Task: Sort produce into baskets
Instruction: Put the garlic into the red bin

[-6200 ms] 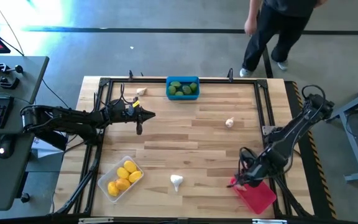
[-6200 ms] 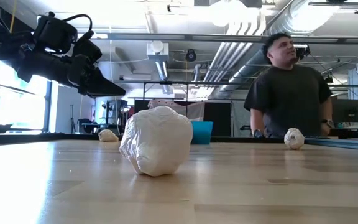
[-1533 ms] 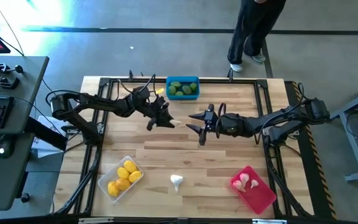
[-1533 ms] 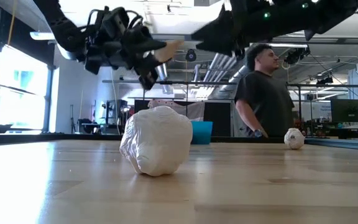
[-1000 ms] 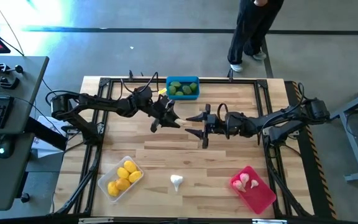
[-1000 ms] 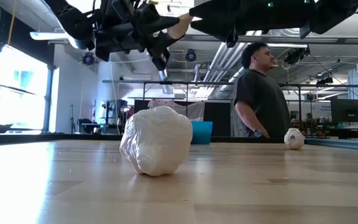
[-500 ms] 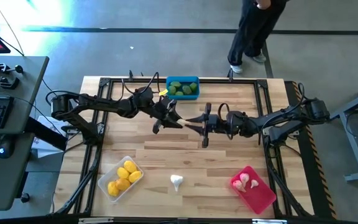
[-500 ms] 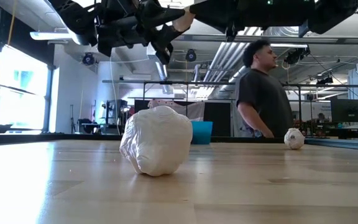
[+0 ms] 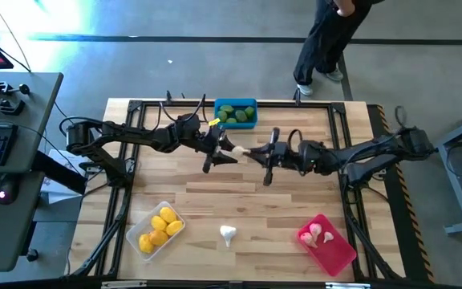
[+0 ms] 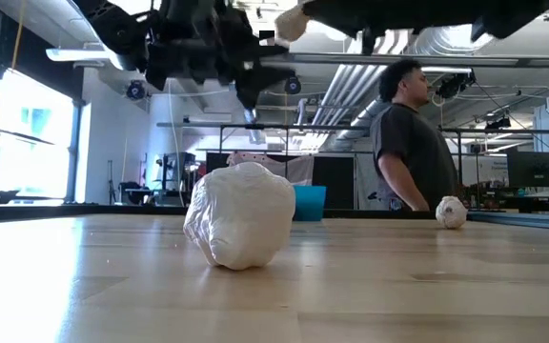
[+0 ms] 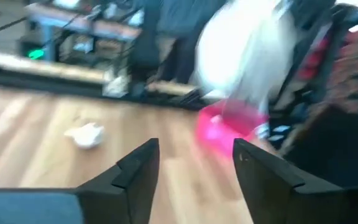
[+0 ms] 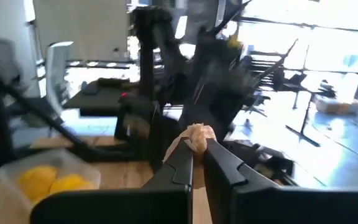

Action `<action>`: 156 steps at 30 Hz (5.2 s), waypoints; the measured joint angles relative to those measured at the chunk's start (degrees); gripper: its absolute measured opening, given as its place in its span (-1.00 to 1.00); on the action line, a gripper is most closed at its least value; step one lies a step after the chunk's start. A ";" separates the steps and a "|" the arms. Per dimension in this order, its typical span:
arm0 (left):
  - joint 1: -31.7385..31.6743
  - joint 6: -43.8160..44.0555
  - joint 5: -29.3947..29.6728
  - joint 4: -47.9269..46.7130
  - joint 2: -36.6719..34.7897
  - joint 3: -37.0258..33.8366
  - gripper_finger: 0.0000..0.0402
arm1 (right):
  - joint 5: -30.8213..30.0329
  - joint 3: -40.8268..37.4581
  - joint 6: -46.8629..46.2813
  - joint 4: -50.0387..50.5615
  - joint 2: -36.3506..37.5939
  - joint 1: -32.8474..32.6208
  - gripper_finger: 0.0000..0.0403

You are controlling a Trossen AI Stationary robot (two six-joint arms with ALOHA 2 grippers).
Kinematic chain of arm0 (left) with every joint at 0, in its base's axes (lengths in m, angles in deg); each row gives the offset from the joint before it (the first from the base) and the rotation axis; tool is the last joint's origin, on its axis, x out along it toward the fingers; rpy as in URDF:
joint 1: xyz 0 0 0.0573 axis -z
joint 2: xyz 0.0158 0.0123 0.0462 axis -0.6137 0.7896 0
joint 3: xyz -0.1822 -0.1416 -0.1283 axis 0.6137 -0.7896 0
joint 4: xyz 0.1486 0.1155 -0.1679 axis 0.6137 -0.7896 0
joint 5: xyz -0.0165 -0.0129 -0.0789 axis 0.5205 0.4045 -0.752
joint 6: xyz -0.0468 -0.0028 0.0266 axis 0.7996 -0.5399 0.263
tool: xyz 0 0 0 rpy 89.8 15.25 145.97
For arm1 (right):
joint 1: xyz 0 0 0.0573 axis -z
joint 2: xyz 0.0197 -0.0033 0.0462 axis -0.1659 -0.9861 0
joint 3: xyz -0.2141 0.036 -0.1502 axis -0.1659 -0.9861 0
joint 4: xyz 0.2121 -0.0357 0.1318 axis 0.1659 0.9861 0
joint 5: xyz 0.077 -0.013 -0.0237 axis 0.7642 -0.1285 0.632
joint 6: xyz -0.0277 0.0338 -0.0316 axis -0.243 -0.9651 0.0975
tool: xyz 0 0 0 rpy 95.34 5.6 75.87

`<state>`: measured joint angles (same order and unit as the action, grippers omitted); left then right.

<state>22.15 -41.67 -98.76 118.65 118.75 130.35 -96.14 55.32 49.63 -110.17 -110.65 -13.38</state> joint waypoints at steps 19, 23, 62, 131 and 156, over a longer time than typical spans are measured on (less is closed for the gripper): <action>-3.41 -9.06 4.72 13.63 -0.29 -11.82 0.05 | 6.82 21.05 -56.87 83.76 11.58 -15.58 -0.98; -4.85 -7.92 4.71 15.15 -0.33 -13.59 0.05 | 15.84 24.45 -77.26 93.26 9.08 -22.02 -0.98; -7.58 -7.86 4.35 15.53 -0.33 -14.78 0.05 | 38.67 19.28 -89.69 92.59 -19.93 -36.79 -0.98; -7.62 -7.95 4.55 15.18 -0.33 -14.73 0.05 | -23.93 0.11 -86.93 86.54 -1.28 1.98 0.15; -7.62 -8.35 4.57 14.17 -0.33 -14.73 0.05 | -19.37 0.17 -89.73 80.78 -11.96 4.98 -0.11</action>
<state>14.52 -50.02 -94.19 132.82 118.41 115.62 -115.51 55.50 -40.11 -29.39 -122.61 -8.40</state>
